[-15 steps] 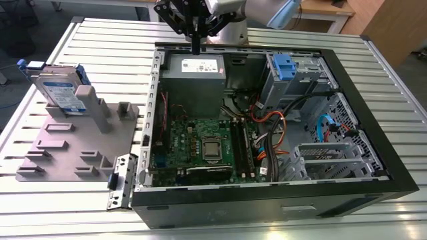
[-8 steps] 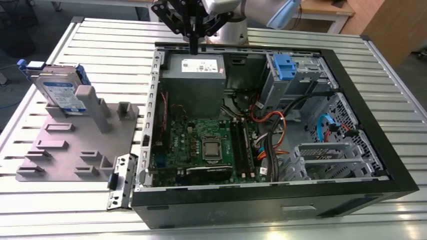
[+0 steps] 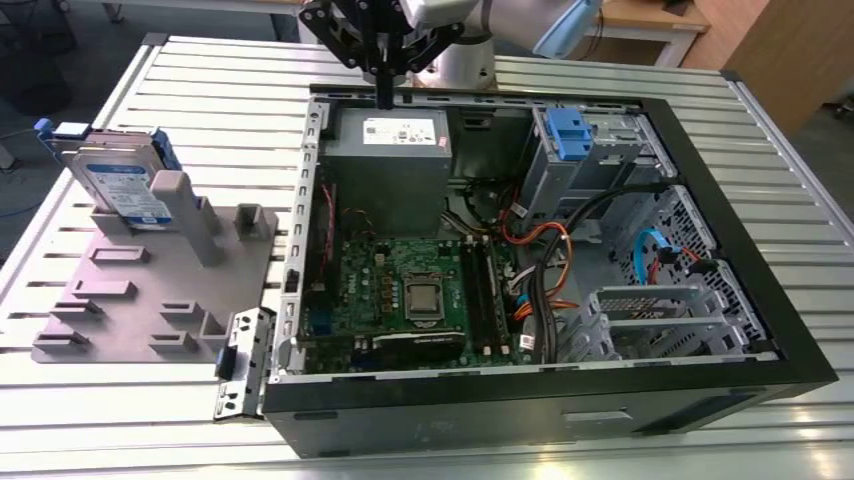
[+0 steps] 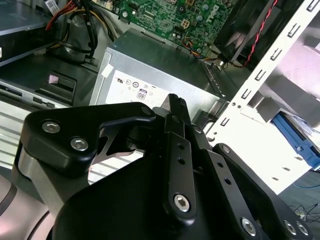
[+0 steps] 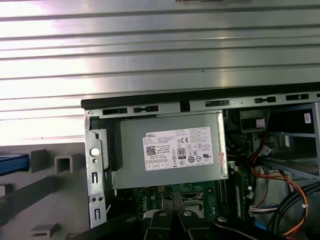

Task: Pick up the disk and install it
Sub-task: 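Reach for the disk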

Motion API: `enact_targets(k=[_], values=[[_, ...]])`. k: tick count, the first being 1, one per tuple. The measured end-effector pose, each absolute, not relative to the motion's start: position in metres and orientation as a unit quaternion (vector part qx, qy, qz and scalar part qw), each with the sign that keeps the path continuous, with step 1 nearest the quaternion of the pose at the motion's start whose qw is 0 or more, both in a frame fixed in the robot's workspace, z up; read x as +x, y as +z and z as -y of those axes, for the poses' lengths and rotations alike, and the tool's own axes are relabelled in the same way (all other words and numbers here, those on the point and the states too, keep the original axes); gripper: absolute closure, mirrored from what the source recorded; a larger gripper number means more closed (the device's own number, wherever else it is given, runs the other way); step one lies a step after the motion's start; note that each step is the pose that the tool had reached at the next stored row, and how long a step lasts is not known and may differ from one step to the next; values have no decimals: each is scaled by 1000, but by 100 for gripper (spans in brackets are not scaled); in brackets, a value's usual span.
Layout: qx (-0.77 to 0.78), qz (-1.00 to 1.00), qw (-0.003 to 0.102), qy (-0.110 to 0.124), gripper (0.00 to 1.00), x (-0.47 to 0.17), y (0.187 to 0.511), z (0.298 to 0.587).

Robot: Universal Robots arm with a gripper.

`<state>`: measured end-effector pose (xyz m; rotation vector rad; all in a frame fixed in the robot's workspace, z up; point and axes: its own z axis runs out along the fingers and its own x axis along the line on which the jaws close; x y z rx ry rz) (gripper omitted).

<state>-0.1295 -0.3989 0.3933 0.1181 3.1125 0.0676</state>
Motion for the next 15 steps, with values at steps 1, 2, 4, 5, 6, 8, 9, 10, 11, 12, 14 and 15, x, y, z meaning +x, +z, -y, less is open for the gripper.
enact_targets(k=[1, 2, 4, 5, 6, 8, 9, 10, 11, 12, 14, 15], values=[[38, -999, 13, 22, 89, -130, 393, 399], [38, -999, 13, 22, 89, -130, 393, 399], [38, -999, 13, 22, 89, -131, 393, 399], [38, -999, 13, 22, 89, -131, 393, 399], [38, -999, 13, 22, 89, -132, 393, 399], [38, -999, 13, 22, 89, -133, 393, 399], [38, -999, 13, 22, 89, -134, 393, 399], [38, -999, 13, 22, 89, -135, 393, 399], [38, -999, 13, 22, 89, -136, 393, 399], [38, -999, 13, 22, 89, -137, 393, 399], [38, -999, 13, 22, 89, -139, 393, 399], [38, -999, 13, 22, 89, -140, 393, 399]])
